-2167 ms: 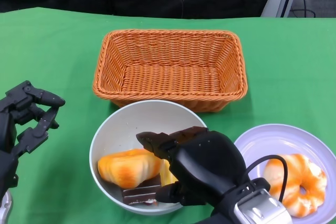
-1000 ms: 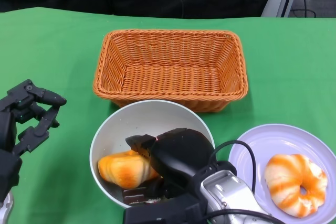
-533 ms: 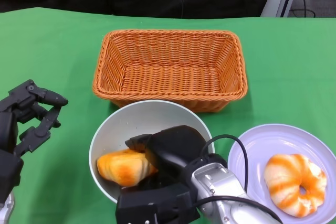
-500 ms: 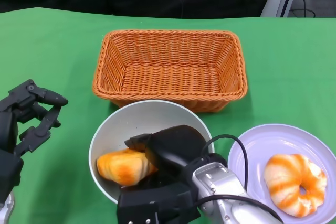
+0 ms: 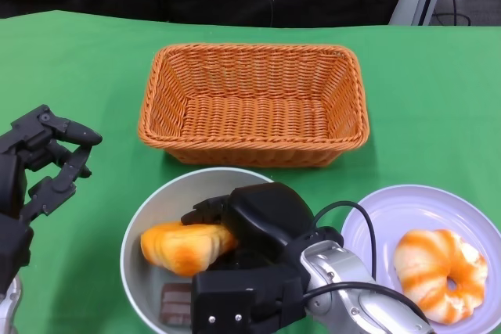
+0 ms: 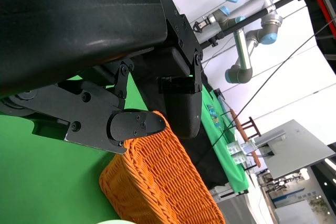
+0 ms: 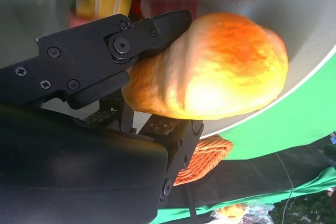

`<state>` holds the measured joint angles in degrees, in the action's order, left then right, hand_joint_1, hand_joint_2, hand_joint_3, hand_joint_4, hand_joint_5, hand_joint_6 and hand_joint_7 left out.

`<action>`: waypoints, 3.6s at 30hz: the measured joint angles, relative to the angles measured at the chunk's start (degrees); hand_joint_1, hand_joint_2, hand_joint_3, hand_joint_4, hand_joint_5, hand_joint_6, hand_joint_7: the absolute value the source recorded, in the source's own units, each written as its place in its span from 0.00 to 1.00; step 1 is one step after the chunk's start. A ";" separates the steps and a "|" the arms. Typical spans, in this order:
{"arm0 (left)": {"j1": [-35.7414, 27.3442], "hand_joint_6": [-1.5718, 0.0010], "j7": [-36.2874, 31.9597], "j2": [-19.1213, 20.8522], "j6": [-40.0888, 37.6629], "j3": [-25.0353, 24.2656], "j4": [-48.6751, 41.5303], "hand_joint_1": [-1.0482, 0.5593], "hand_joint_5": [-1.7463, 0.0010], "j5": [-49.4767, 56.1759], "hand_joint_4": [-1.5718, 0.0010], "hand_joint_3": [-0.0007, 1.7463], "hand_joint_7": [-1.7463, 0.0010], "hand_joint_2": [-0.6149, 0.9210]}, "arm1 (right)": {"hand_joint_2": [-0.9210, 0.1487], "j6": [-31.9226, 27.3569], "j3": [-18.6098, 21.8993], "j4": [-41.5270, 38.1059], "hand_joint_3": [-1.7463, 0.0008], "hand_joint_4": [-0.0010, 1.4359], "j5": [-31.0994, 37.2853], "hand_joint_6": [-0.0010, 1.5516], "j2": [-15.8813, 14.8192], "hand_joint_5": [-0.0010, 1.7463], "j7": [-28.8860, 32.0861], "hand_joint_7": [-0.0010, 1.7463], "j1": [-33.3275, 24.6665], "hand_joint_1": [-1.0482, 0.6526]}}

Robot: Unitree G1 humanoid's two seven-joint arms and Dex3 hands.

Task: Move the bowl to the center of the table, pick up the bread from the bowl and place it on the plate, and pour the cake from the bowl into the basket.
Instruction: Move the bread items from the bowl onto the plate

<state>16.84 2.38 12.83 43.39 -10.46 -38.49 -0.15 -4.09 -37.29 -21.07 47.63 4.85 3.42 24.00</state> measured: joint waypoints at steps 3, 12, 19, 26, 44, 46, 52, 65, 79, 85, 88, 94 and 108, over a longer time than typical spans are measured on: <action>-0.10 0.52 -0.03 -0.01 -0.70 0.10 0.43 0.60 0.14 0.13 0.52 0.26 0.35 1.00 | 0.02 0.21 0.24 0.37 1.00 0.47 -0.80 0.75 -0.21 0.94 0.33 0.03 -0.38 0.48; -0.16 0.52 -0.11 0.00 -0.74 0.22 0.25 0.60 0.14 0.49 0.52 0.26 0.35 1.00 | 0.00 -0.64 1.47 8.08 0.97 0.57 -1.99 0.73 -2.75 0.69 -1.02 0.01 -2.30 0.49; -0.17 0.53 -0.09 0.00 -0.74 0.23 0.09 0.60 0.14 0.40 0.53 0.26 0.35 0.99 | 0.00 -1.10 2.51 8.43 0.96 0.51 -1.61 0.75 -4.13 0.80 -0.30 0.02 -2.35 0.48; -0.17 0.52 -0.25 0.00 -0.71 0.25 -0.12 0.59 0.16 0.58 0.52 0.24 0.35 1.00 | 0.00 -0.97 2.74 8.23 0.96 0.51 -1.61 0.74 -4.96 0.79 2.08 0.01 -2.38 0.49; -0.16 0.53 -0.42 0.00 -0.48 0.43 -1.57 0.59 0.14 0.55 0.53 0.24 0.35 1.00 | 0.00 0.63 7.08 13.14 0.95 0.51 -3.62 0.76 -5.65 0.90 4.99 0.02 -3.23 0.50; -0.16 0.53 -0.42 0.01 -0.38 0.43 -1.85 0.59 0.14 0.54 0.53 0.24 0.35 1.00 | 0.00 0.82 7.76 14.40 0.95 0.51 -4.41 0.76 -5.65 0.93 4.99 0.02 -3.85 0.50; -0.05 0.52 -0.25 0.04 0.09 0.43 -2.76 0.59 0.14 0.40 0.52 0.24 0.36 1.00 | 0.00 1.00 10.08 21.04 0.97 0.49 -5.82 0.77 -6.66 0.91 3.37 0.03 -6.05 0.51; 0.40 0.52 0.97 0.38 0.49 0.32 -4.32 0.59 0.13 -0.50 0.53 0.24 0.36 1.00 | 0.00 4.46 17.25 33.18 0.95 0.52 -11.28 0.78 -13.20 0.91 -0.47 0.05 -14.26 0.52; 0.73 0.52 1.53 1.00 2.02 -0.24 -5.87 0.59 0.12 -0.73 0.54 0.24 0.36 1.00 | 0.01 9.68 26.80 37.06 0.98 0.53 -13.00 0.76 -20.49 0.86 -1.10 0.07 -22.50 0.56; 0.73 0.52 1.58 1.30 2.05 -0.34 -5.97 0.60 0.12 -0.75 0.53 0.24 0.36 1.00 | 0.01 13.41 30.90 34.47 0.99 0.56 -12.68 0.76 -23.85 0.83 1.36 0.08 -25.14 0.56; 0.73 0.52 1.96 1.45 2.05 -0.47 -5.97 0.60 0.12 -0.82 0.54 0.24 0.37 1.00 | 0.02 14.89 32.62 32.38 0.99 0.55 -12.06 0.76 -25.37 0.85 3.32 0.08 -26.24 0.57; 0.74 0.51 2.02 1.89 2.40 -0.95 -6.50 0.60 0.13 -0.82 0.52 0.24 0.36 1.00 | 0.02 17.13 34.66 27.50 1.00 0.54 -10.67 0.77 -26.84 0.86 6.88 0.10 -26.81 0.59; 0.71 0.51 3.07 2.48 2.99 -1.41 -6.53 0.59 0.15 -1.99 0.52 0.23 0.38 1.00 | 0.01 20.53 33.94 14.72 1.00 0.52 -6.99 0.57 -27.92 0.89 14.60 0.49 -25.36 0.57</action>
<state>17.56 5.45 15.31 46.38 -11.86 -45.03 -2.14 16.44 -3.35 -6.35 40.65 -23.07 18.02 -1.36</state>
